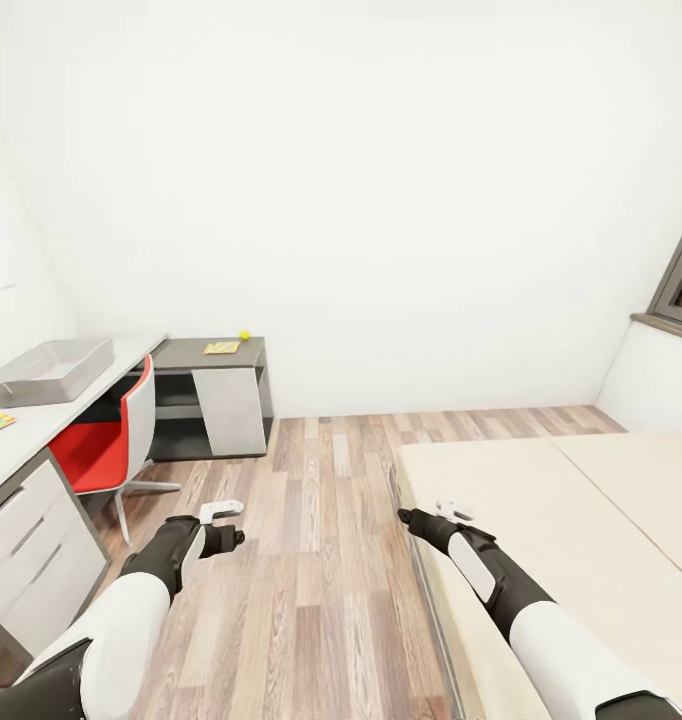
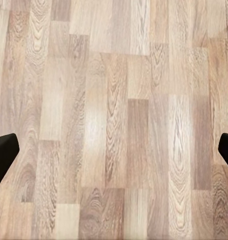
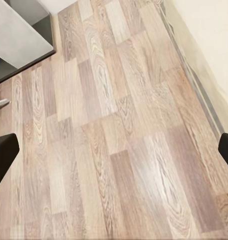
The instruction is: Put all the toys in the child's room - the three board games (two on the bed and one on the table), the two jigsaw puzzles on the table, and the tennis ball on the table - inside the toy box on the table in the child's room.
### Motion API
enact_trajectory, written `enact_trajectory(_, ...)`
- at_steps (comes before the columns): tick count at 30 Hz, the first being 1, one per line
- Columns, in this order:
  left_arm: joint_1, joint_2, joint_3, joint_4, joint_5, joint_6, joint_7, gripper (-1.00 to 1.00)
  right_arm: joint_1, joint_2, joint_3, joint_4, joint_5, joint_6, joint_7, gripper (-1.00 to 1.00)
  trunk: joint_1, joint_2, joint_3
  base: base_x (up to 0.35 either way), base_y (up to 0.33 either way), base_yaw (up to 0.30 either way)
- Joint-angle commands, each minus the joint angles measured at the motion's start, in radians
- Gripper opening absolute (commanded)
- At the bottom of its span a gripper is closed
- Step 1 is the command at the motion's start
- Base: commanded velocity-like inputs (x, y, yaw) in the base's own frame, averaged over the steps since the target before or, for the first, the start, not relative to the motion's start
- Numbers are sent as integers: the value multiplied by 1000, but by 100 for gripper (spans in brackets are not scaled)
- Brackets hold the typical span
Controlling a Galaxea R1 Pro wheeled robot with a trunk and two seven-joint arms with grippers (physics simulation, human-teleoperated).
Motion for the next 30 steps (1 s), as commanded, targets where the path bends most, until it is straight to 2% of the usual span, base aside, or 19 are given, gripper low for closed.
enact_trajectory(1,-1,-1,7,-3,-11,5,-8,100,-1,-1,4,-2,-6,3,-6,100,1,-2,-2,-48,0,0)
enact_trajectory(13,-1,-2,7,-3,-11,5,-8,100,-1,-1,4,-2,-6,3,-6,100,1,-2,-2,-12,-6,0)
enact_trajectory(21,-1,-8,7,-3,-12,4,-8,100,-1,-1,5,-2,-6,3,-6,100,1,-2,-2,-1,-175,0)
enact_trajectory(30,-1,-10,7,-3,-12,4,-8,100,-1,-1,5,-2,-6,3,-6,100,1,-2,-2,0,-35,0)
